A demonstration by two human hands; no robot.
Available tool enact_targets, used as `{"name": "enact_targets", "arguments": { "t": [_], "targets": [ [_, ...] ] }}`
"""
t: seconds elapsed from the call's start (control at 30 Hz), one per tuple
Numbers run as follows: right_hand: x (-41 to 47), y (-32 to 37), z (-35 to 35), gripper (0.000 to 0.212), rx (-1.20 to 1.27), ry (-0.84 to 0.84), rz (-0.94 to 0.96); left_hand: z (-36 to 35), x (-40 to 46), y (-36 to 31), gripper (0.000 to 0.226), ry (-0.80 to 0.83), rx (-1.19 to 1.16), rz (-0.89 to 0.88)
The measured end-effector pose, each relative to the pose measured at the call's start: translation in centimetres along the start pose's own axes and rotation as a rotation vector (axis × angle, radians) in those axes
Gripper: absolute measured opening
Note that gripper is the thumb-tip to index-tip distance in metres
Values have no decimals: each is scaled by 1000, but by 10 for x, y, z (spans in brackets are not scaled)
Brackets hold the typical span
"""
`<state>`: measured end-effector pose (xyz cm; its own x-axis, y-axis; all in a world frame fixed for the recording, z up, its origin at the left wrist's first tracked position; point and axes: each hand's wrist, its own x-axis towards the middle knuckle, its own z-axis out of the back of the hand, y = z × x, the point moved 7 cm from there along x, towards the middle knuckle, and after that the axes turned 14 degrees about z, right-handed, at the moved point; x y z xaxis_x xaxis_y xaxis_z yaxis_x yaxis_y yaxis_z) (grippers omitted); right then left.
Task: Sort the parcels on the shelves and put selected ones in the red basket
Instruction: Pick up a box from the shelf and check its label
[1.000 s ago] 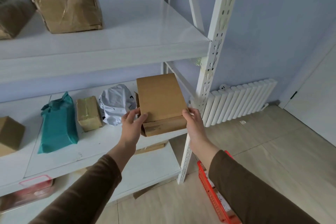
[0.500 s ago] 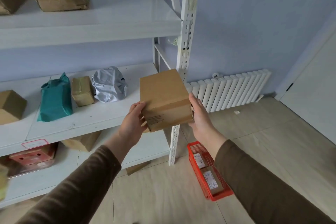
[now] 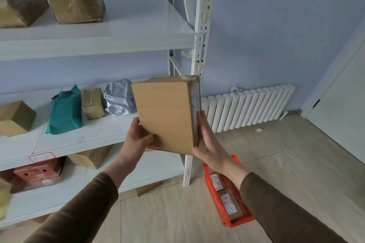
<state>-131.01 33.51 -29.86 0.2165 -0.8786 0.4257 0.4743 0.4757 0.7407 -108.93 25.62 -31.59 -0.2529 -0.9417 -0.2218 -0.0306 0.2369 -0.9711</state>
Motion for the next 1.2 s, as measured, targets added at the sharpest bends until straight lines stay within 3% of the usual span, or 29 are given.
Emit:
{"name": "enact_targets", "arguments": {
  "t": [0.13,0.27,0.47,0.6,0.77,0.9,1.07,1.2],
  "targets": [
    [-11,-3,6,103,148,-138,-70,-18,-18,-8,52,15,189,-204],
    [-8,3,10,92,141,-231,-14,-21,-24,-4,50,37,119,-231],
    [2,38,3,84,-93,-276,105,1,-2,7,22,16,-259,37],
    [12,63,0,63,-95,-320,166,8,9,20,52,39,-311,189],
    [18,68,-4,49,14,-332,137,-5,5,16,48,119,-301,253],
    [21,65,-3,64,231,-350,46,-10,6,16,47,113,-323,285],
    [25,36,-25,76,629,-265,-331,-14,12,16,49,103,-363,306],
    [25,7,-50,124,814,-123,-532,-20,20,17,55,128,-327,299]
  ]
}}
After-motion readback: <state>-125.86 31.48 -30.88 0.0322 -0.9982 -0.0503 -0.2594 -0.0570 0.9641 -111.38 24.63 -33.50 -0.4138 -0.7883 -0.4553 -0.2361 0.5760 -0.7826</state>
